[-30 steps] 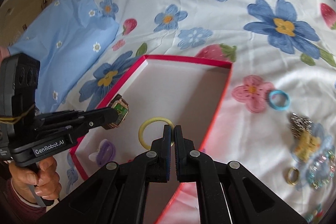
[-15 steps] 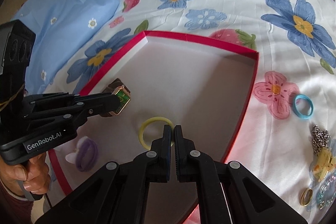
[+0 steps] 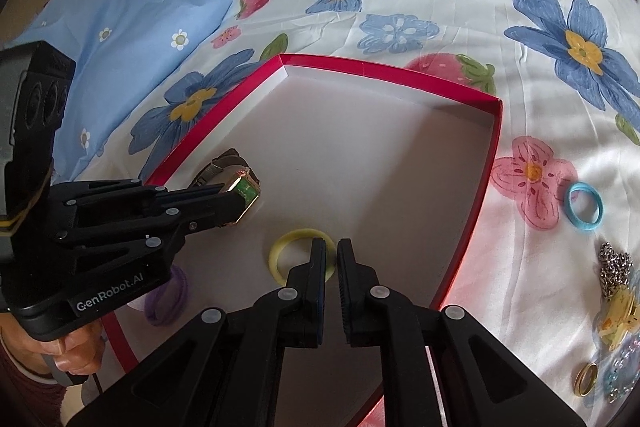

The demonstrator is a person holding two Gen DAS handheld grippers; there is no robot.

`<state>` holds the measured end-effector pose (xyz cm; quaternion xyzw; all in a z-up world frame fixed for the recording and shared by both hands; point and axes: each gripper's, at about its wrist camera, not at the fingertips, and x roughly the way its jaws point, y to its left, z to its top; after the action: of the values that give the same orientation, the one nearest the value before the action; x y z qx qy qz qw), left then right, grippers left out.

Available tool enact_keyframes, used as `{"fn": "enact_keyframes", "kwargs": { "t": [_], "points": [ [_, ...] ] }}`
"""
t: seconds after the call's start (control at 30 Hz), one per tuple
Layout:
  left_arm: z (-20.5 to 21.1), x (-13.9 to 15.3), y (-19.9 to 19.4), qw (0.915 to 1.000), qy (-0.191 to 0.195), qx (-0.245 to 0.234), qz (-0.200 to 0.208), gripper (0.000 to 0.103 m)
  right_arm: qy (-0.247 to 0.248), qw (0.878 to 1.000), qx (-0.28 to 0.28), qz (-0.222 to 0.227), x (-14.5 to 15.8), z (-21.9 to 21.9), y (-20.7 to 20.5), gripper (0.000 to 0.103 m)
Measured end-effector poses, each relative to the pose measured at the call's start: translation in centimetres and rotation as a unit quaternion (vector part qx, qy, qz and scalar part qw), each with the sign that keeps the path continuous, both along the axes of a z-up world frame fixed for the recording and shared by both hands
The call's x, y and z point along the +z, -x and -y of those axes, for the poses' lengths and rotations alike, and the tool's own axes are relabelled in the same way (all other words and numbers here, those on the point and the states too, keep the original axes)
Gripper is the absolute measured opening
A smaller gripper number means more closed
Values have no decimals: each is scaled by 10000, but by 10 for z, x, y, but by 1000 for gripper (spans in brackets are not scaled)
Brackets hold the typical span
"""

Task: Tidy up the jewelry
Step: 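Carry the watch and hair tie into the box and open both tools, then grasp the gold ring with the left tool while the right tool grasps the beaded bracelet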

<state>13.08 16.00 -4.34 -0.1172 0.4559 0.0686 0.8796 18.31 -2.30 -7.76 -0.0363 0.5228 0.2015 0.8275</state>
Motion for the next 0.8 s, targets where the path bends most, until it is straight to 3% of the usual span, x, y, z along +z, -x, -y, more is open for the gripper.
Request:
{"fn": "enact_keyframes", "kwargs": {
  "t": [0.17,0.33,0.47,0.67,0.8],
  "points": [
    [2,6,4,10000,-71,16,59,19,-126,9999,-78,46,7,6,4,23],
    [5,20,17,9996,-78,114,229,21,-261,9994,-171,161,21,14,13,24],
    [8,33,32,9991,30,192,386,35,-430,9979,-334,360,41,29,27,32],
    [22,44,51,9979,206,274,543,55,-541,9950,-674,502,60,59,44,35],
    [29,47,54,9978,315,223,534,57,-536,9927,-912,573,68,83,56,35]
  ]
}}
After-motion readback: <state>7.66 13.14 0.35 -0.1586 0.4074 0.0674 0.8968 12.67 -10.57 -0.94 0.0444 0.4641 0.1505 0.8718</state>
